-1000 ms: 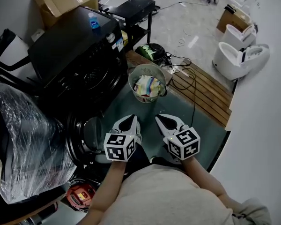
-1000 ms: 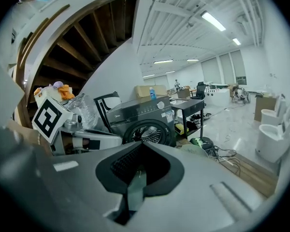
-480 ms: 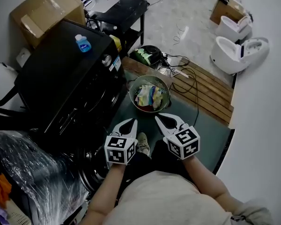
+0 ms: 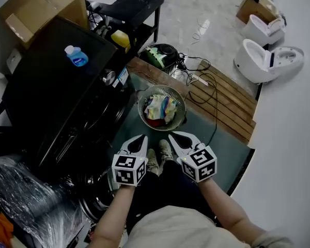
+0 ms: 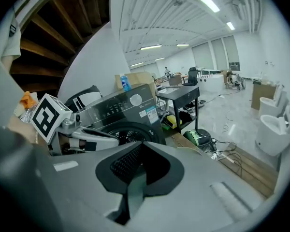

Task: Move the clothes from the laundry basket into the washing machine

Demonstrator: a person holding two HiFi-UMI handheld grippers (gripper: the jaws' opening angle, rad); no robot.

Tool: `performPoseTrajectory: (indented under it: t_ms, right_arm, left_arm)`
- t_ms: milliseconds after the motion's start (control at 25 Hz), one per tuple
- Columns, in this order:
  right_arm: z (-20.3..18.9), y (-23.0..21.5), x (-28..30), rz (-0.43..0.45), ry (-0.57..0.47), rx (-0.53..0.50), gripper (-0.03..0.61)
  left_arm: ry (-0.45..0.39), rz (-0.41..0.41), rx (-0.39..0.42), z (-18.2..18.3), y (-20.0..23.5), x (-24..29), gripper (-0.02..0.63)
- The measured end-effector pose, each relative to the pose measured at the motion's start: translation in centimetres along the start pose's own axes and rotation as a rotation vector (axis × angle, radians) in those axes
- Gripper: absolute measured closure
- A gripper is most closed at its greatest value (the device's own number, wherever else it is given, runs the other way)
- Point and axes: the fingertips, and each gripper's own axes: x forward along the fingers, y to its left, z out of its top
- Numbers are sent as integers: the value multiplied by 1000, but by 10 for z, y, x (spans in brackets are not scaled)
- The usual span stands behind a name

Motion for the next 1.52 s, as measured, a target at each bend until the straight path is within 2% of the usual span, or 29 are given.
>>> performPoseTrajectory:
  t_ms: [160,360,600,760,1000,1160,1320,1520]
  right_arm:
    - [-14,-36,26,-2,55,12,551]
    - [-57,-78,73,-10,133,48,549]
    - [-120,-116,141,-24,218,62,521]
    - [-159,-148,200,-45,240,69,509]
    - [-208,-196,277,-106,269,0,490]
    - [-241,-230,315,-151,316,0,412]
    - [-266,-263,346,-204,387,10,333]
    - [-299,-294,377,-250,475,-2,263]
  left_arm:
    - [18,14,-11,-10,9,41,612]
    - [29,4,-52,-33,23,96,612]
    - [128,31,-119,-93,59,161,612]
    - [128,26,-127,-123,86,211,612]
    - [136,13,-157,-169,114,265,612]
    - [133,45,-161,-194,128,287,612]
    - [98,94,-166,-195,141,297,612]
    - [83,82,-163,-195,143,309,612]
